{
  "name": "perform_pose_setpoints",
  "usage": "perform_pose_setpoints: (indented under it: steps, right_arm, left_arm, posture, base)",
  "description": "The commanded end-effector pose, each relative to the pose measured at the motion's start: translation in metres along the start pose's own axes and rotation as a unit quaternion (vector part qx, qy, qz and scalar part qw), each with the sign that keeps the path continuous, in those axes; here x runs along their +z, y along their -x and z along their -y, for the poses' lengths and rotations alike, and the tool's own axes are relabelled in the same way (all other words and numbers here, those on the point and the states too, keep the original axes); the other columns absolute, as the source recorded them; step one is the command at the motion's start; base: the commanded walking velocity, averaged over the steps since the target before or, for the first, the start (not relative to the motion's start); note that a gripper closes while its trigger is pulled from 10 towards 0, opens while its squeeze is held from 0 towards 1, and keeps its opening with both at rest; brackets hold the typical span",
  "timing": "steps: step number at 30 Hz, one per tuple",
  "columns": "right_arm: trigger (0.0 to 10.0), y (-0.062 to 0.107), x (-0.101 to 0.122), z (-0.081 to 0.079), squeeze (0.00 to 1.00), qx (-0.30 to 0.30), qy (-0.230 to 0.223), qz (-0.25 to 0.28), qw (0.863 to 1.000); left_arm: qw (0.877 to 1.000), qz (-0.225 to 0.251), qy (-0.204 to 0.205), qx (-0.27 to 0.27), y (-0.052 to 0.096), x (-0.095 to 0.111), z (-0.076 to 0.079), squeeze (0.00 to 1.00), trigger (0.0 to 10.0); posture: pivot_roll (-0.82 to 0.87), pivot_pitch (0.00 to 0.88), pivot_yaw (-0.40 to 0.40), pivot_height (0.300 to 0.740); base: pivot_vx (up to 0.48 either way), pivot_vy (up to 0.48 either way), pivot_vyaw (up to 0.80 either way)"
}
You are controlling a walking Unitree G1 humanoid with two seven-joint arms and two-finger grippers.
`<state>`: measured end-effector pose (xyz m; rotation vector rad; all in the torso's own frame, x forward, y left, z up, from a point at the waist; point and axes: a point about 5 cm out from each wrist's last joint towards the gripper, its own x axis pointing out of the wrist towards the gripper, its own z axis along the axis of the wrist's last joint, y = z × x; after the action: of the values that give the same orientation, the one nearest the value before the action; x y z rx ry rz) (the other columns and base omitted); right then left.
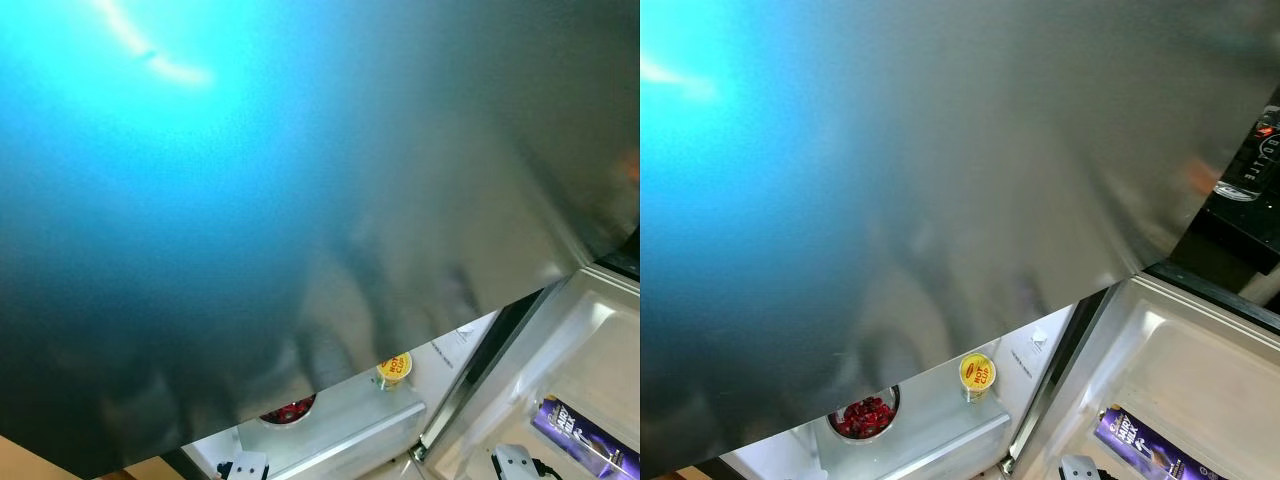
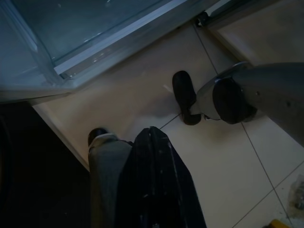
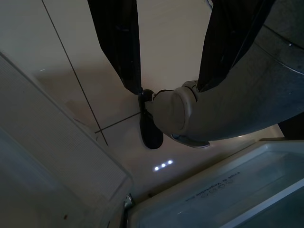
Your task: Restocking fridge
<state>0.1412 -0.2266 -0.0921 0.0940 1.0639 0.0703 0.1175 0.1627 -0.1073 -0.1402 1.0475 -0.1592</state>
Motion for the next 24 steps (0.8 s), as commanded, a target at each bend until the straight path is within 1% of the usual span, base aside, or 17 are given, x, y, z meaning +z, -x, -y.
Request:
perform_pose_setpoints:
  steps: [1, 8, 13, 24]
  right_arm:
    - [10.0, 0.0003, -0.0002, 0.0008, 0.00, -0.001, -0.008, 0.001, 1.000]
    - [10.0, 0.0001, -0.0017, 0.0013, 0.00, -0.017, -0.017, -0.001, 1.000]
    - [10.0, 0.0001, -0.0018, 0.0016, 0.00, -0.018, -0.011, -0.005, 1.000]
    - [10.0, 0.0001, -0.0024, 0.0017, 0.00, -0.020, -0.005, -0.008, 1.000]
  left_arm:
    - [0.999, -0.020, 0.020, 0.040, 0.0083, -0.0127, -0.0199, 0.00, 10.0]
    - [0.999, -0.016, 0.006, 0.036, 0.0065, -0.0075, -0.0186, 0.00, 10.0]
    - [0.999, -0.018, 0.005, 0.033, 0.0061, -0.0068, -0.0181, 0.00, 10.0]
    - [0.999, -0.022, 0.000, 0.031, 0.0059, -0.0077, -0.0172, 0.00, 10.0]
  posture:
    - [-0.07, 0.033, -0.026, 0.740]
    - [-0.07, 0.030, -0.027, 0.740]
    - [-0.07, 0.030, -0.027, 0.740]
    - [-0.07, 0.026, -0.029, 0.740]
  base:
    - [0.000, 0.000, 0.00]
    - [0.000, 0.000, 0.00]
    - [-0.368, 0.000, 0.00]
    - [-0.438, 0.000, 0.00]
